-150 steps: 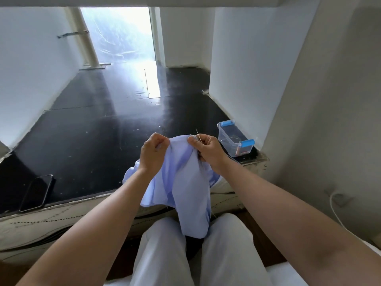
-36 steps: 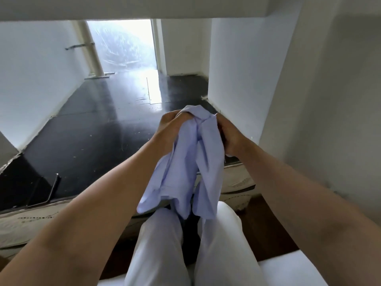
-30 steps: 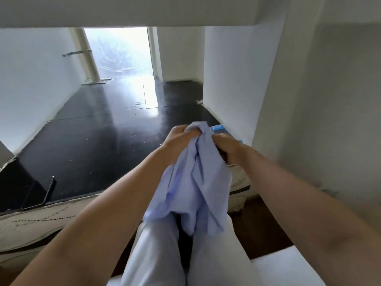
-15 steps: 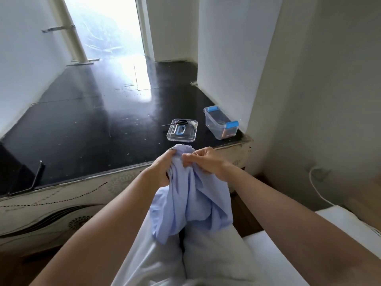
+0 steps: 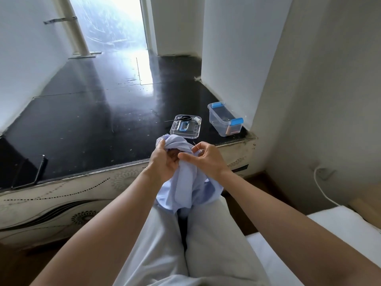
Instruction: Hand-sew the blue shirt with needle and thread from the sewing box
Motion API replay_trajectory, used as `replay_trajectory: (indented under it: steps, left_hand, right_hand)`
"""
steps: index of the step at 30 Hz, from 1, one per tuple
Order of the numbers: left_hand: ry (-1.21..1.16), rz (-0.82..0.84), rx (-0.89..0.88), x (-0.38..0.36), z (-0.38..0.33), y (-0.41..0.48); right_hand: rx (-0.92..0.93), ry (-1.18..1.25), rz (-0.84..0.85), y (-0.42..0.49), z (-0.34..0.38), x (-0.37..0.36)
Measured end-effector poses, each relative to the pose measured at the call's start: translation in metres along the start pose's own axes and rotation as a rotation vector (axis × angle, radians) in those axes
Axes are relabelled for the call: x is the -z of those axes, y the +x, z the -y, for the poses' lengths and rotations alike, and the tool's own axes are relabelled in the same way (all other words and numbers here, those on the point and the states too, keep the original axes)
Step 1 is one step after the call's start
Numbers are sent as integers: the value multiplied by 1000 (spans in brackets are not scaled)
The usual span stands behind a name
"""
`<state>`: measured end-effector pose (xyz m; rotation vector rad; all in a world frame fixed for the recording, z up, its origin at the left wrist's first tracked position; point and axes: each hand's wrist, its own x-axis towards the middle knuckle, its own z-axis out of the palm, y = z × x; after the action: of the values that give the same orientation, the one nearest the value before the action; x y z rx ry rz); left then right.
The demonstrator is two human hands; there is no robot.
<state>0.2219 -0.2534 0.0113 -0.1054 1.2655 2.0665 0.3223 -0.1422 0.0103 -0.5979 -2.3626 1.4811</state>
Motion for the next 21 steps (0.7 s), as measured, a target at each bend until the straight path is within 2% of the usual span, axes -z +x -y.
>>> replay_trajectory:
  steps: [2,4,8,9,11,13,15,17,21]
  left_hand:
    - [-37,7,-59,-1,-1,-3]
    - [-64,15,-88,-3,-3,-7]
    - [3,-84,-191,-6,-12,-15]
    - [115,-168,-243,-5,-14,-16]
    - [505,-404,-348,1,-14,-16]
    - [687,-532,-508,3,-15,-21]
    - [657,-424,-678,0,-23,-24]
    - [615,-252,-734,-8,-35,-25]
    - [697,-212,-935,-33,-59,-37]
  right_hand:
    - [-28,-84,55,0,-6,4]
    - [-49,-43,99,-1,-11,8]
    - [-91,235,-61,1,-7,20]
    - [-103,296,-98,2,-5,24]
    - [-100,377,-114,4,0,29]
    - [-75,428,-103,7,3,31]
    - [-50,458,-132,9,8,31]
    - [-23,455,-173,14,17,32]
    - [-17,465,-318,27,46,40]
